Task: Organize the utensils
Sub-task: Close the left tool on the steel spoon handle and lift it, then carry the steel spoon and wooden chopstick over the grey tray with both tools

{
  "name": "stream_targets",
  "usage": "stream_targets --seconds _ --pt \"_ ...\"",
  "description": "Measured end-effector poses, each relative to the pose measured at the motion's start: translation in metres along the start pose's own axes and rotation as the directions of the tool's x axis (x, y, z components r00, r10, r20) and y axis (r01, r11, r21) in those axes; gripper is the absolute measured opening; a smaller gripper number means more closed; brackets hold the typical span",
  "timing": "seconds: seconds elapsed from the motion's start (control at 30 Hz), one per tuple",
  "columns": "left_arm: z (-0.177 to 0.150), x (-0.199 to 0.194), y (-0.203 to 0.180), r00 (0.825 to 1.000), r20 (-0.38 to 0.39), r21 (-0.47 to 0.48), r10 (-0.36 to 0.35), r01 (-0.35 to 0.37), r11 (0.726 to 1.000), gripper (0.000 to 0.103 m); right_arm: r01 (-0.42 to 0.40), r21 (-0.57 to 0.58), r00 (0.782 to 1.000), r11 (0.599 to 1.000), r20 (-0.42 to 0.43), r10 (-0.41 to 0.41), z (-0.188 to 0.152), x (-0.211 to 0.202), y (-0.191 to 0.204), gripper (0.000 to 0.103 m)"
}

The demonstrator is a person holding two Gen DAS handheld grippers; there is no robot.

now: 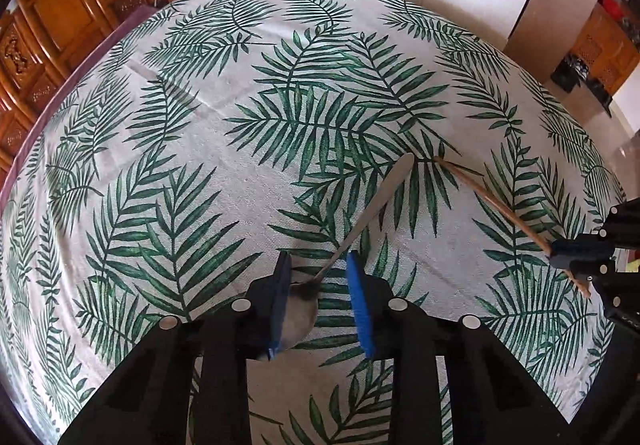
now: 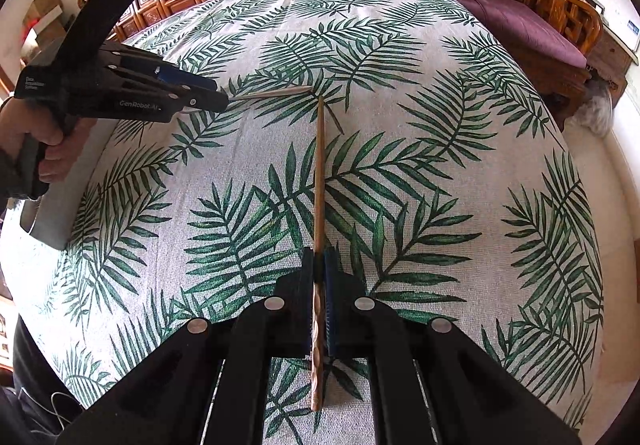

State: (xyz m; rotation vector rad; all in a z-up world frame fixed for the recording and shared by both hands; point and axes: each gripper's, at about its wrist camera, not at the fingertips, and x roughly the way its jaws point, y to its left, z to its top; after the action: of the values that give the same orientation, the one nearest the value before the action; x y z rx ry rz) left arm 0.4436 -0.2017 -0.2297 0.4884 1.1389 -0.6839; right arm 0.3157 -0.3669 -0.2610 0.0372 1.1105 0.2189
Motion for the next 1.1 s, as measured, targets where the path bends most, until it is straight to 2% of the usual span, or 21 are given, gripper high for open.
stream_targets --seconds 0.2,0.47,0.6,1.1 --pt "0.002 0.000 -0.007 1.000 -0.011 0.022 -0.008 0.008 1.000 0.010 0.000 0.000 1.000 1.000 0.000 0.000 0.000 0.000 0.000 0.006" --pt "0.008 0.003 -0.009 0.999 -0.029 0.013 -0.020 0.020 1.000 0.007 -0.007 0.006 1.000 1.000 0.002 0.007 -0.001 0.000 -0.001 0.006" --pt "0.008 0.003 -0.011 1.000 -0.024 -0.009 -0.020 0.020 1.000 0.000 -0.008 0.008 1.000 1.000 -0.005 0.008 -0.002 -0.001 -0.001 0.006" --pt "-0.008 -0.034 -0.001 0.997 0.076 -0.107 0.010 -0.002 0.994 0.000 0.005 0.012 1.000 1.000 -0.001 -0.005 -0.006 -0.014 0.008 0.006"
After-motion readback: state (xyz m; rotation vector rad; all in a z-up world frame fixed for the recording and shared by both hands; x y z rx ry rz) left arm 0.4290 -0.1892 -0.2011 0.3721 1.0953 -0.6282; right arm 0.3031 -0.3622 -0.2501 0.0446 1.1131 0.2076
